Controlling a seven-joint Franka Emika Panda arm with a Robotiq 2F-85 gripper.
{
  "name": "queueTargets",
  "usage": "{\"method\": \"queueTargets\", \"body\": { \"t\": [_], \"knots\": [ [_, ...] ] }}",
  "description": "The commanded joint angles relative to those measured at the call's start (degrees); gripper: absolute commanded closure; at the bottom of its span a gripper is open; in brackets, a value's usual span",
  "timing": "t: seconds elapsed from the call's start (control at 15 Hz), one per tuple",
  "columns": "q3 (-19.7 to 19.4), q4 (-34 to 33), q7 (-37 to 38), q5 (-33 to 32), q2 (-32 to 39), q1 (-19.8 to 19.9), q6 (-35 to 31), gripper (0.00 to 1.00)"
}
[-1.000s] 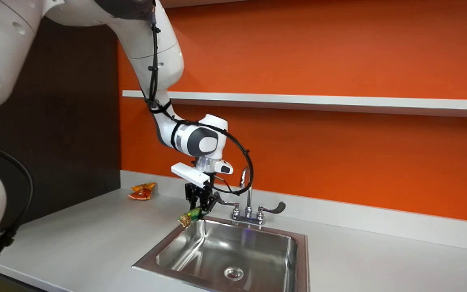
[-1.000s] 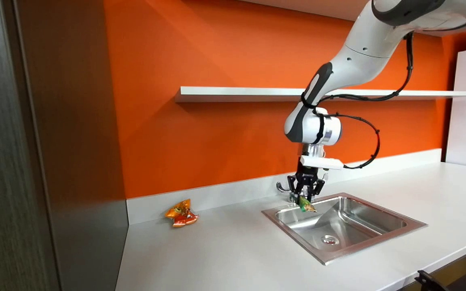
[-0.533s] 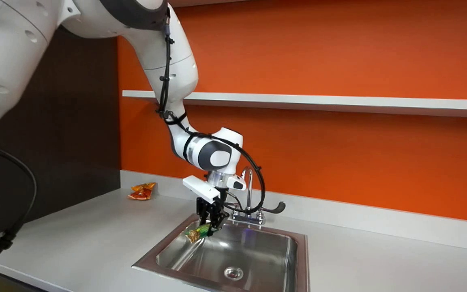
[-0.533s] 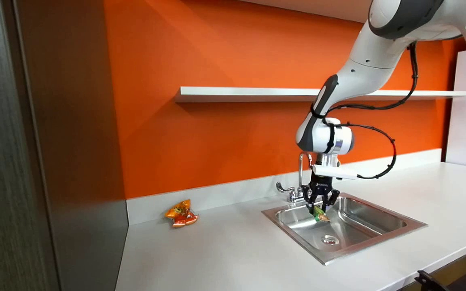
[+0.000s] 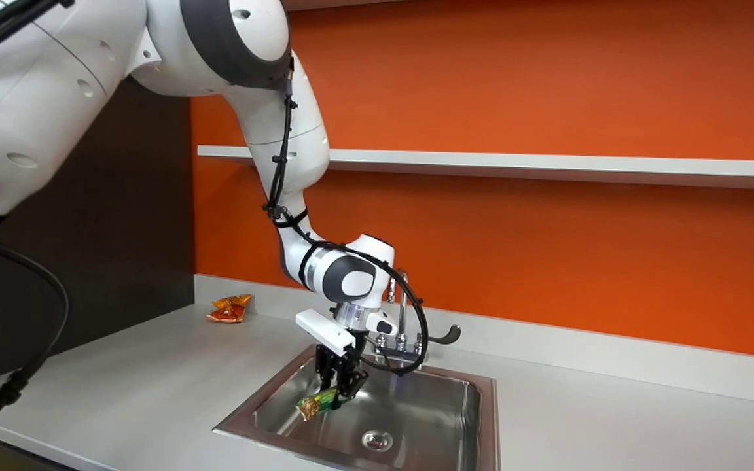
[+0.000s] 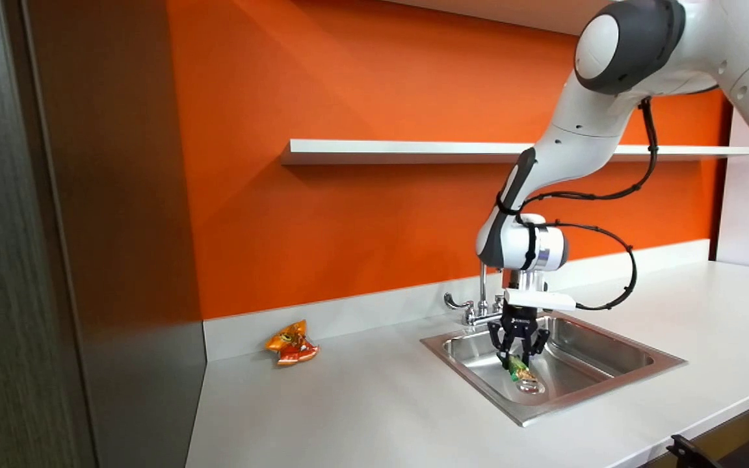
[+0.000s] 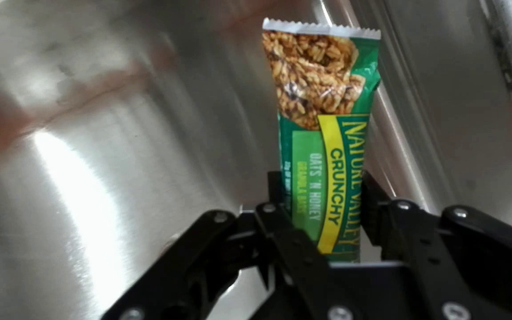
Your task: Pick up a pack of snack and put it in the sink
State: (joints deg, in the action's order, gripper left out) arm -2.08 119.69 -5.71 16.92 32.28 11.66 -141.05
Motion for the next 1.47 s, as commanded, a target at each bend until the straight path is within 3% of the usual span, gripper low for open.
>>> {"method": "queueTargets", "body": {
  "t": [0.0, 1.13, 1.2, 1.4],
  "knots": [
    [1.3, -3.15, -0.38, 0.92, 3.55, 1.1, -0.49, 0.82],
    [1.92, -10.92, 0.84, 0.2, 13.19, 1.12, -0.53, 0.82],
    [1.91, -11.05, 0.9, 0.18, 13.29, 1.1, -0.55, 0.41],
    [1.89, -10.91, 1.09, 0.1, 12.77, 0.93, -0.57, 0.16]
  ]
}}
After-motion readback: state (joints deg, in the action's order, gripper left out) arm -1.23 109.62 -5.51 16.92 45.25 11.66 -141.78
